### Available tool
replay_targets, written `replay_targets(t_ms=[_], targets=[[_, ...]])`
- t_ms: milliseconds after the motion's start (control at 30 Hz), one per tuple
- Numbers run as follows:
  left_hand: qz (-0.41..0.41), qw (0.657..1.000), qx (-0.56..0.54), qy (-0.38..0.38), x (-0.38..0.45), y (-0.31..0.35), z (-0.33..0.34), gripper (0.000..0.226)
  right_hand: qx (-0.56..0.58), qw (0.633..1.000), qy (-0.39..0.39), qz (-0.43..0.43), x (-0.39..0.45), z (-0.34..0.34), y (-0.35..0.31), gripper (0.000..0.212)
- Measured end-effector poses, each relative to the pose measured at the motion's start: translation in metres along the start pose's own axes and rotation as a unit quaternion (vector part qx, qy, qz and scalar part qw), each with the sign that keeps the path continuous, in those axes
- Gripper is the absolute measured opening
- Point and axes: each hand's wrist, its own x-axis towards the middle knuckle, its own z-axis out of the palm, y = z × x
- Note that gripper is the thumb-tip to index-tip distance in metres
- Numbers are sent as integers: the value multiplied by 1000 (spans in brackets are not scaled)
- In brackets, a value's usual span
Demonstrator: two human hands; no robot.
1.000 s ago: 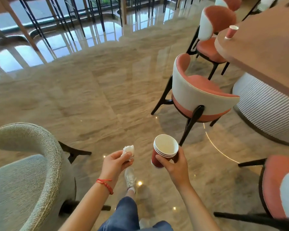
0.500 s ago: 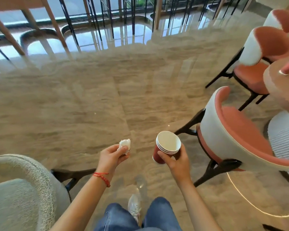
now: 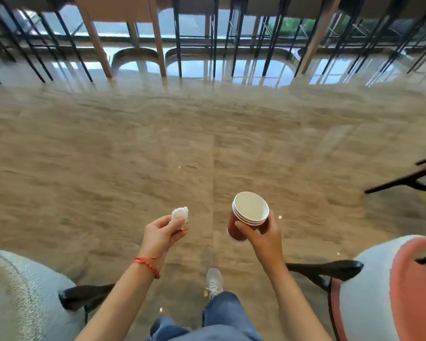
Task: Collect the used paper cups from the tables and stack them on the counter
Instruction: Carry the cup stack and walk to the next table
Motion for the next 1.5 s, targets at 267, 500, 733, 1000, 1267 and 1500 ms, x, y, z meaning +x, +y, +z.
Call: replay_targets(t_ms=[267, 500, 733, 1000, 1267, 1500], targets=[[35, 997, -46, 50, 67, 52, 47, 5, -12, 996, -88, 12, 127, 15, -25, 62], [28, 992, -75, 93, 134, 85, 51, 5, -25, 991, -128, 22, 208, 60, -25, 63], [46, 984, -115, 124, 219, 140, 34, 5, -29, 983, -182, -3, 298, 144, -41, 58], [69, 964, -162, 199, 278, 193, -2, 7, -49, 957, -287, -10, 367, 244, -61, 61], [113, 910, -241, 319, 302, 232, -38, 10, -62, 899, -433, -27, 420, 339, -80, 59], [148, 840, -306, 424, 313, 246, -54, 5, -63, 825, -561, -38, 454, 416, -90, 57]])
